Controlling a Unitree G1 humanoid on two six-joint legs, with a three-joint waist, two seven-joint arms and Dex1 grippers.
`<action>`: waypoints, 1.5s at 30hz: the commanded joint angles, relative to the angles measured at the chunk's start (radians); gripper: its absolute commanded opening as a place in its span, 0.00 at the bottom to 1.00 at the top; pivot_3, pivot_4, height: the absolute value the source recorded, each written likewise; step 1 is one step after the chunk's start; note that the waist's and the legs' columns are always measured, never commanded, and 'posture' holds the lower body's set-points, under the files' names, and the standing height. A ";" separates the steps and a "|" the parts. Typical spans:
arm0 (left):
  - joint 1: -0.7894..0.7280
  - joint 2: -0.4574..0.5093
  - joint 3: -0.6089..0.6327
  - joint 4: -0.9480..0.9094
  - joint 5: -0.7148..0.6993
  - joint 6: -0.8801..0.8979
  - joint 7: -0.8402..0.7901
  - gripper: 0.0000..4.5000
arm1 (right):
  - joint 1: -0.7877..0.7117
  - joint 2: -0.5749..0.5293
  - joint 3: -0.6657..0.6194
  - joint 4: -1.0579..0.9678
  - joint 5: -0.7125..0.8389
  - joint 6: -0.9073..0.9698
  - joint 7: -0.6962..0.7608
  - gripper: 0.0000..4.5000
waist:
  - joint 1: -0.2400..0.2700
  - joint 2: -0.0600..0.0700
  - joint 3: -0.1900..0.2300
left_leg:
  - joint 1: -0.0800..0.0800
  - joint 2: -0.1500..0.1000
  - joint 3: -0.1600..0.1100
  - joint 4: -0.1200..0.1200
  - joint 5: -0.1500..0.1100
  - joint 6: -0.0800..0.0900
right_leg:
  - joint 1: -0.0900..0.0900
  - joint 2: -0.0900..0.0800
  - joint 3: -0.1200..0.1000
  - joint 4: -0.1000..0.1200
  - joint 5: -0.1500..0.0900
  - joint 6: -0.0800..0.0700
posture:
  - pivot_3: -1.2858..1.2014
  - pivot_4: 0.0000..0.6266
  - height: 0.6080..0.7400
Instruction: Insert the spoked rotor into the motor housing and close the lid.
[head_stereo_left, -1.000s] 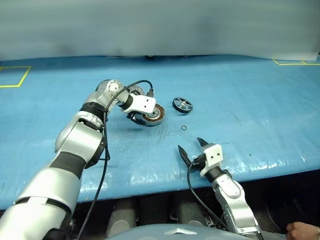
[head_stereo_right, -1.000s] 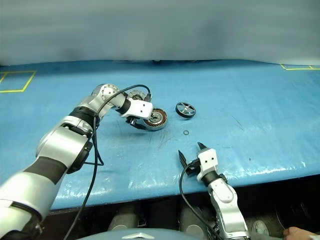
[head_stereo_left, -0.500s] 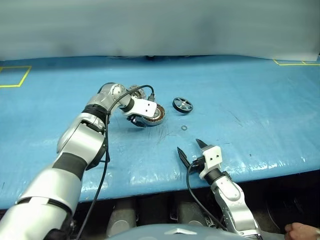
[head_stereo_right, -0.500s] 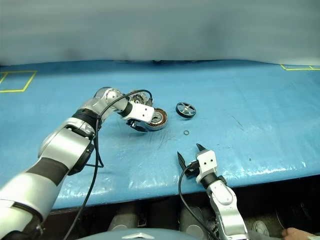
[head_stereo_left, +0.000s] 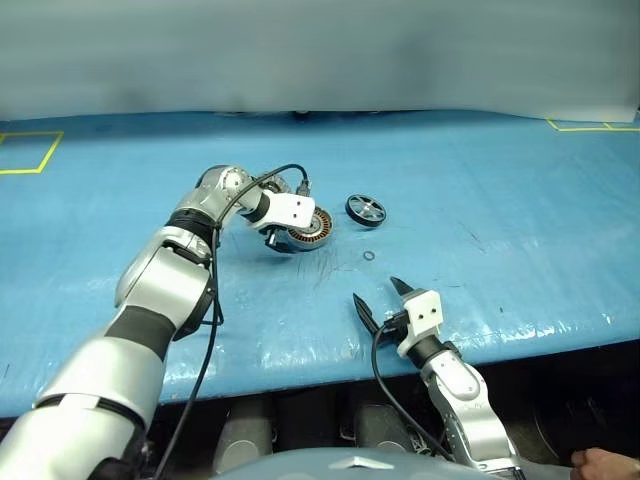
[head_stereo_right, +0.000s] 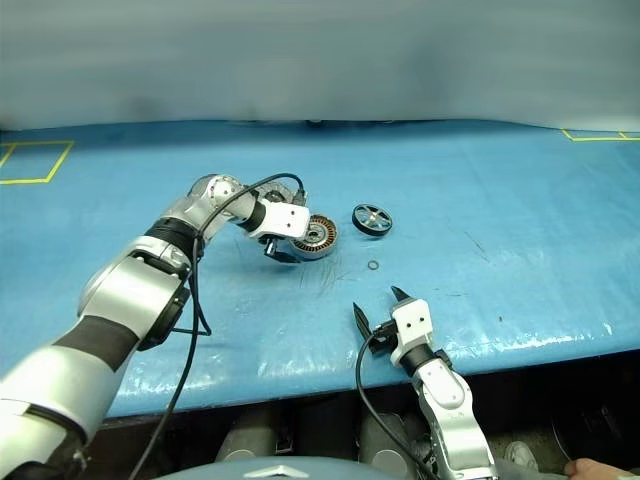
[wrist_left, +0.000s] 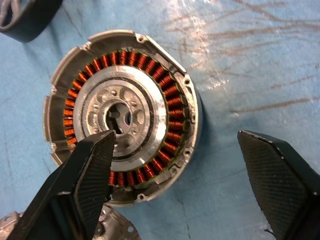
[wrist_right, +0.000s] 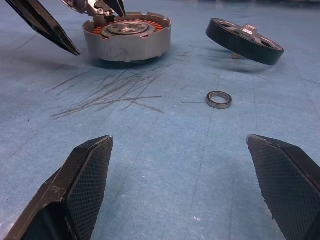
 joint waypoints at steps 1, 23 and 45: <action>-0.015 -0.002 0.025 -0.006 -0.024 0.011 -0.001 0.88 | -0.009 0.001 0.001 -0.013 0.000 -0.009 0.001 1.00 | 0.000 0.000 0.000 | 0.000 0.000 0.000 0.000 0.000 0.000 | 0.000 0.000 0.000 0.000 0.000 0.000 | 0.52 0.24 1.00; -0.017 -0.019 -0.075 0.004 0.078 0.017 0.013 1.00 | -0.003 0.016 0.007 -0.018 -0.012 -0.021 -0.016 1.00 | -0.001 0.000 0.000 | 0.000 0.000 0.000 0.000 0.000 0.000 | 0.000 0.000 0.000 0.000 0.000 0.000 | 0.52 0.24 1.00; -0.004 -0.005 -0.115 0.006 0.110 -0.020 -0.037 0.42 | 0.001 0.025 0.003 -0.019 -0.022 -0.033 -0.036 1.00 | -0.003 -0.001 -0.002 | 0.005 0.006 0.001 0.001 0.000 0.000 | 0.004 0.000 0.001 0.001 0.000 -0.001 | 0.52 0.24 1.00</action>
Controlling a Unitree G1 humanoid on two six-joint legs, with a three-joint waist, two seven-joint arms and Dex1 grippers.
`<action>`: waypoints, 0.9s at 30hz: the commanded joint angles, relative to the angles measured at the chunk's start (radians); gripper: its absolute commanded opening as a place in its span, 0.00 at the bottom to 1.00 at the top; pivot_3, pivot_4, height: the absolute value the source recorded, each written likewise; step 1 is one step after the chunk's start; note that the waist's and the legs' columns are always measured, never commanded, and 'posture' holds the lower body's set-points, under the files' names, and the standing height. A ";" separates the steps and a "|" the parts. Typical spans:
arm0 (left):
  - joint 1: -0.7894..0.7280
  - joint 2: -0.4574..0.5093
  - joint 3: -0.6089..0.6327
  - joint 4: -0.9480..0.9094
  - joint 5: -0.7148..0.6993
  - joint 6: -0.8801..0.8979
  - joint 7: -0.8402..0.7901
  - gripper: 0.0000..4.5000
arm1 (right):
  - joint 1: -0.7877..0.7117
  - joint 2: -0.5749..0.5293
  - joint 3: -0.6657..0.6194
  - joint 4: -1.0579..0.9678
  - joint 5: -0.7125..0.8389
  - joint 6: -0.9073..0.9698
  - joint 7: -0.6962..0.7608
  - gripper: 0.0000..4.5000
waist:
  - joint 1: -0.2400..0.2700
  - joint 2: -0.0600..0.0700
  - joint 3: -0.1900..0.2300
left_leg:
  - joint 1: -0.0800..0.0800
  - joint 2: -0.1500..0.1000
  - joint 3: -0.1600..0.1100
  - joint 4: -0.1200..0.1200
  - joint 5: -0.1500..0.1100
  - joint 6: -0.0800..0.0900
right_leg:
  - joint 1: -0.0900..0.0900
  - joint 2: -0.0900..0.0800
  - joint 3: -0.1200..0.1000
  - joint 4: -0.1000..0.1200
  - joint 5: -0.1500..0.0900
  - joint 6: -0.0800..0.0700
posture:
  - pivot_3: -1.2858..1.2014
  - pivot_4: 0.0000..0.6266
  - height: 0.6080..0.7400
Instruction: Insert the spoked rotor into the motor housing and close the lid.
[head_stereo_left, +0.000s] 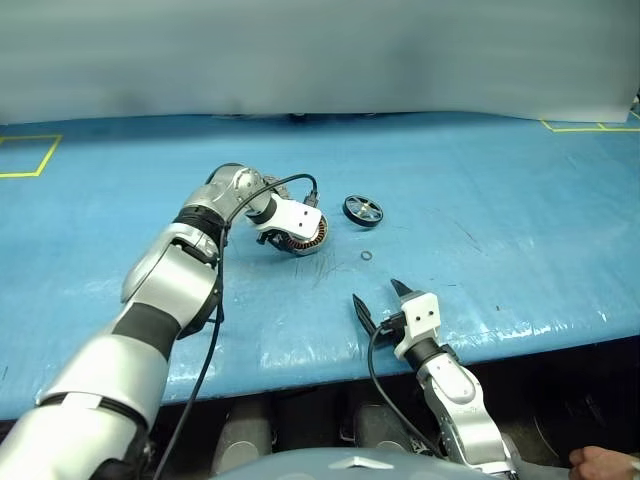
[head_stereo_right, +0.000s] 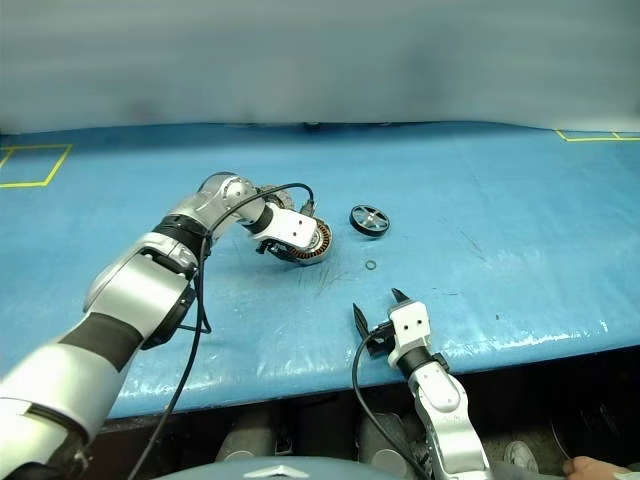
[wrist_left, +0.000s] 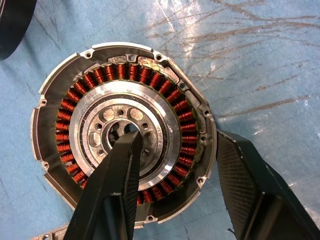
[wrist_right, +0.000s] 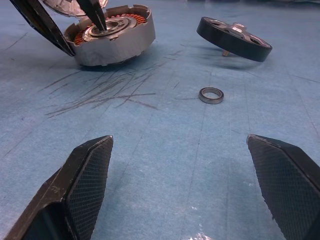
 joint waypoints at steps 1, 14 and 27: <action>0.019 0.016 -0.019 0.011 0.020 -0.013 -0.009 0.42 | -0.014 0.000 -0.003 -0.020 0.005 -0.026 0.002 1.00 | 0.000 0.000 0.000 | 0.000 0.000 0.000 0.000 0.000 0.000 | 0.000 0.000 0.000 0.000 0.000 0.000 | 0.52 0.24 1.00; 0.012 0.054 0.003 -0.001 0.002 -0.099 0.050 0.42 | -0.013 -0.004 0.008 -0.021 0.006 -0.021 0.011 1.00 | -0.001 0.000 0.000 | 0.000 0.001 0.000 0.000 0.000 0.000 | -0.001 0.001 0.000 0.001 0.000 -0.001 | 0.52 0.24 1.00; 0.001 0.118 0.017 -0.066 -0.073 -0.352 -0.171 0.42 | -0.038 -0.027 0.005 -0.016 0.014 0.003 0.052 1.00 | 0.002 -0.001 0.001 | -0.005 0.000 0.001 0.000 0.000 0.000 | -0.006 0.001 0.000 0.000 0.000 -0.001 | 0.52 0.24 1.00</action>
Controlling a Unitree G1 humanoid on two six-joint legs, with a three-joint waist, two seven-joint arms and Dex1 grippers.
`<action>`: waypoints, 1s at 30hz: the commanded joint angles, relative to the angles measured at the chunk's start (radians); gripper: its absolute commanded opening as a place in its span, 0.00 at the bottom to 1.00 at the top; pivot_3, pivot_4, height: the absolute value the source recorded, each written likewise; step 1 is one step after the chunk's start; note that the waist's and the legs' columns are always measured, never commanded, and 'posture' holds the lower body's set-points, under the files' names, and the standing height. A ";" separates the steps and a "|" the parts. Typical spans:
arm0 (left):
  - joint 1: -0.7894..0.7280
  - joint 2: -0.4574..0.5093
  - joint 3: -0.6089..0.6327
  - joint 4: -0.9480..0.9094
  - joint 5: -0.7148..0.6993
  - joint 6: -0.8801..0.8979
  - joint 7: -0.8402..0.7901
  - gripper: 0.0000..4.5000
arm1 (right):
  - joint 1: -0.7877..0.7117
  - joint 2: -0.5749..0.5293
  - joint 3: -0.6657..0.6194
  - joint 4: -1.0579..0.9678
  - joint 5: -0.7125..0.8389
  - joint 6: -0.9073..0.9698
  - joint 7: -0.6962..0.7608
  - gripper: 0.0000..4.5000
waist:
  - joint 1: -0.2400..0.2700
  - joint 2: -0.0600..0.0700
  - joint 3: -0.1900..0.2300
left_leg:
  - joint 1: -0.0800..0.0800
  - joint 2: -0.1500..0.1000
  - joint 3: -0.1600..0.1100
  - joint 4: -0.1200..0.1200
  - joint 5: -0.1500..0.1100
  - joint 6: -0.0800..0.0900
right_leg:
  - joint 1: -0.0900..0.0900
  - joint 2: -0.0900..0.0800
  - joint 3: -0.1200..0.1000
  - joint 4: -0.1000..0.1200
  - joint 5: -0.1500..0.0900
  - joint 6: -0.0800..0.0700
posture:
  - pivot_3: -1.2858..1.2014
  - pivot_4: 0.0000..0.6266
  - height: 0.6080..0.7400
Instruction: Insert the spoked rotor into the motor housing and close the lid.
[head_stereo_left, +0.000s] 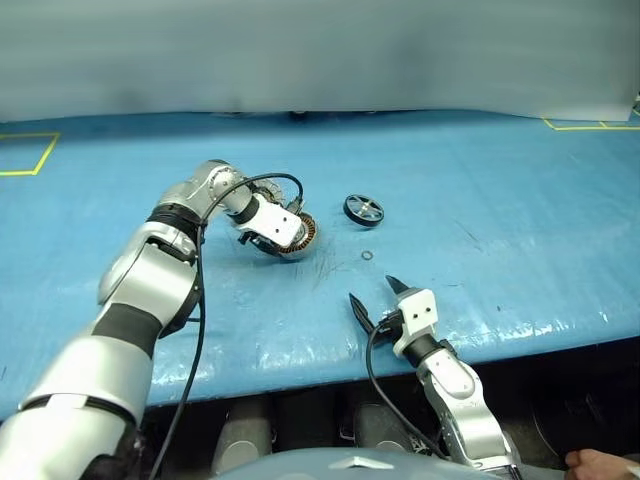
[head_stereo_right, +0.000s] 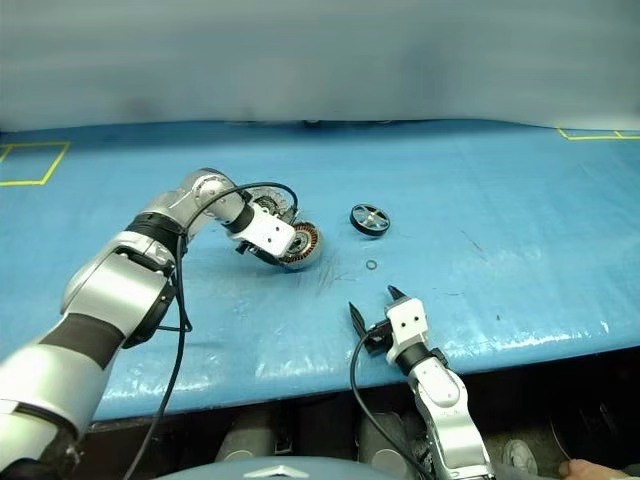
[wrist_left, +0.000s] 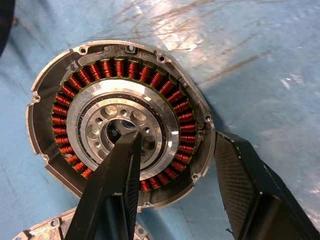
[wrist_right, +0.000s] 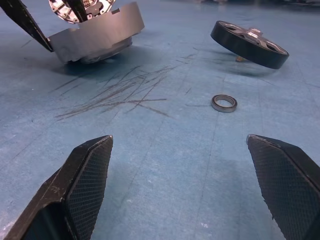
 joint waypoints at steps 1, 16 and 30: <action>-0.012 0.019 0.013 -0.060 -0.040 -0.082 -0.050 0.42 | -0.014 -0.010 -0.003 -0.015 0.012 -0.003 0.016 1.00 | 0.001 0.000 0.000 | 0.000 0.000 0.000 0.000 0.000 0.000 | 0.000 0.000 0.000 0.000 0.000 0.000 | 0.52 0.24 1.00; 0.035 0.078 -0.047 -0.157 -0.090 -0.286 -0.240 0.42 | -0.036 -0.018 -0.001 -0.007 0.012 0.007 0.031 1.00 | 0.001 0.000 0.000 | -0.001 0.000 0.000 0.000 0.000 0.000 | 0.000 0.000 0.000 0.000 0.000 0.000 | 0.52 0.24 1.00; 0.085 0.113 -0.061 -0.273 -0.233 -0.202 -0.314 0.90 | -0.055 -0.015 0.007 0.009 0.012 0.002 0.038 1.00 | 0.001 0.000 0.000 | 0.000 0.000 0.000 0.001 0.000 0.000 | 0.000 0.000 0.000 0.000 0.000 0.001 | 0.52 0.24 1.00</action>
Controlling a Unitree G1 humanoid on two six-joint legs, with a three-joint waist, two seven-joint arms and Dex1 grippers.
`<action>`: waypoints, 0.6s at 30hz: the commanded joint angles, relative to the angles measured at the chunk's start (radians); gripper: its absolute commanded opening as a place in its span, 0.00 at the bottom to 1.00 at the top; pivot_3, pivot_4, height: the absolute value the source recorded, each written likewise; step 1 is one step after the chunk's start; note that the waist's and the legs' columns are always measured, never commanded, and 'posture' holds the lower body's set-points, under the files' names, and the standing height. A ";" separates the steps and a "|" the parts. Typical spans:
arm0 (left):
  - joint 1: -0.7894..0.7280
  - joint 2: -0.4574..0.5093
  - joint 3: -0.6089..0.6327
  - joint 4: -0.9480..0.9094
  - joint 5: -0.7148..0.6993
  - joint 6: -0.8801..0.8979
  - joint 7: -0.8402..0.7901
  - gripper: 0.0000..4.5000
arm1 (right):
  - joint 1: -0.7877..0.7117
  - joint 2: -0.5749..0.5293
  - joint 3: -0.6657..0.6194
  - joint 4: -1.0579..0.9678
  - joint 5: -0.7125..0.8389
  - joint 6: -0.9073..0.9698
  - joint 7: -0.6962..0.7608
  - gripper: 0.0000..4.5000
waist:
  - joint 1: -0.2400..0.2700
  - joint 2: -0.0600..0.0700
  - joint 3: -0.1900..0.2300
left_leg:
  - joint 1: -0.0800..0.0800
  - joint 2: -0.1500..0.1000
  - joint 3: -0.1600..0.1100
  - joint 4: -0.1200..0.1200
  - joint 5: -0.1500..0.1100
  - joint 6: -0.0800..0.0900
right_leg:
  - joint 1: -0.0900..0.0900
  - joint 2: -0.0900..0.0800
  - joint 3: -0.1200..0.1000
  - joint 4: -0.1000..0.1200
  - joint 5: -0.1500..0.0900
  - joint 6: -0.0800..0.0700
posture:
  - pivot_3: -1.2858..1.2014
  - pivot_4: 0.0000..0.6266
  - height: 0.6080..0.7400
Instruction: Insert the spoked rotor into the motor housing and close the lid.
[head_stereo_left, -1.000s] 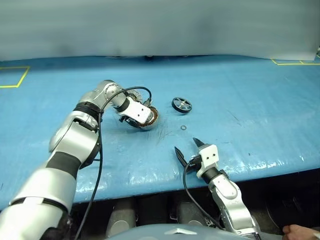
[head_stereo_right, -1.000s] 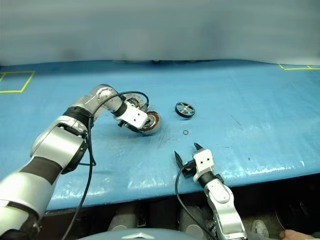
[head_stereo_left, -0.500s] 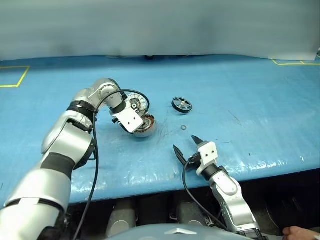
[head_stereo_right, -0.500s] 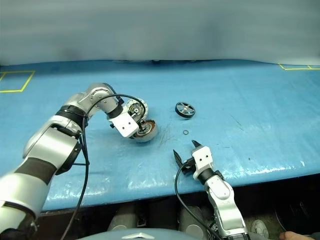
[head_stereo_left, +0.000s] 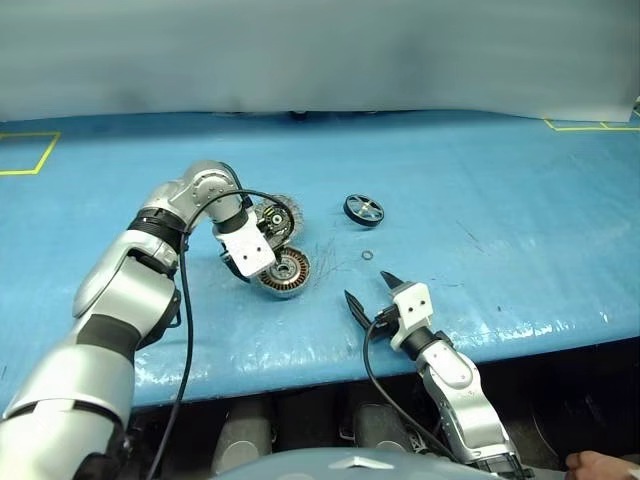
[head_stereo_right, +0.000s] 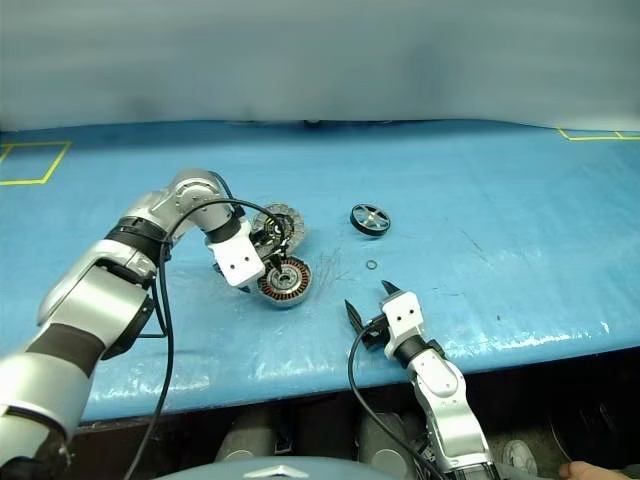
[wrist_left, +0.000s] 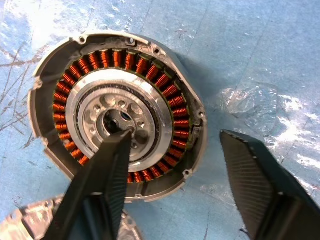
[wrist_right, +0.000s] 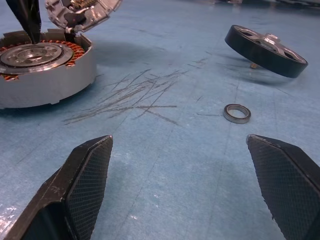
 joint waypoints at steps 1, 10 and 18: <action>0.004 0.023 0.010 -0.050 -0.101 0.049 -0.012 0.90 | -0.010 0.001 0.000 -0.015 0.012 -0.013 0.007 1.00 | 0.000 0.000 0.000 | 0.000 0.000 0.000 0.000 0.000 0.000 | 0.000 0.000 0.000 0.000 0.000 0.000 | 0.52 0.24 1.00; 0.063 0.192 -0.088 -0.304 -0.475 0.430 -0.015 0.90 | -0.041 0.013 -0.021 0.006 0.053 -0.016 0.024 1.00 | -0.003 0.000 0.000 | 0.001 0.000 0.000 0.000 0.000 0.000 | 0.000 0.000 0.001 0.001 0.000 0.000 | 0.52 0.24 1.00; 0.335 0.285 0.092 -0.551 -0.681 0.848 0.032 0.90 | -0.123 0.009 -0.053 0.033 0.032 0.156 -0.045 1.00 | -0.003 0.001 0.000 | 0.003 0.000 0.001 0.000 0.000 0.000 | 0.002 0.000 0.004 0.002 0.000 0.000 | 0.52 0.24 1.00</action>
